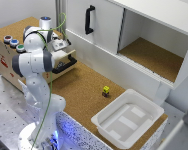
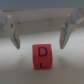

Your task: Put the pink block in the drawer

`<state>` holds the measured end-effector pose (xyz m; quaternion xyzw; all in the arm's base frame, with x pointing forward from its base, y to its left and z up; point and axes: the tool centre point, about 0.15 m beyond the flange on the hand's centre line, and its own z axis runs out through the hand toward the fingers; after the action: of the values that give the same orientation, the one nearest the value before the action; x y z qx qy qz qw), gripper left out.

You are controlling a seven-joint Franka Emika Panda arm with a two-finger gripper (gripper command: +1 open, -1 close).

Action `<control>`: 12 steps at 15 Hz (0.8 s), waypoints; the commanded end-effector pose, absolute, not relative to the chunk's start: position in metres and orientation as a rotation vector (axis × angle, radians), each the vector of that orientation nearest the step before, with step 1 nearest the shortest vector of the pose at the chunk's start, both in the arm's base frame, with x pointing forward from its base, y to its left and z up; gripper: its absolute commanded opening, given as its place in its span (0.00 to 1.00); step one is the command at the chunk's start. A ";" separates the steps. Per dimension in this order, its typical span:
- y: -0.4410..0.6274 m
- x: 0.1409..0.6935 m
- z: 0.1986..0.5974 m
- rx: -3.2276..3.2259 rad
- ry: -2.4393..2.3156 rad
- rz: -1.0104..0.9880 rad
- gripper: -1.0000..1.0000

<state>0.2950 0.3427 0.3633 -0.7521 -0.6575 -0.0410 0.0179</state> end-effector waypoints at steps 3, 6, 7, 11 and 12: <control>0.327 0.272 0.413 -2.485 -1.894 -0.219 1.00; 0.316 0.265 0.430 -2.547 -1.739 -0.203 1.00; 0.314 0.262 0.432 -2.559 -1.706 -0.210 1.00; 0.299 0.261 0.450 -2.609 -1.592 -0.267 1.00; 0.290 0.265 0.456 -2.651 -1.533 -0.307 1.00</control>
<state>0.2667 0.3162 0.4294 -0.8338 -0.5465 -0.0774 0.0144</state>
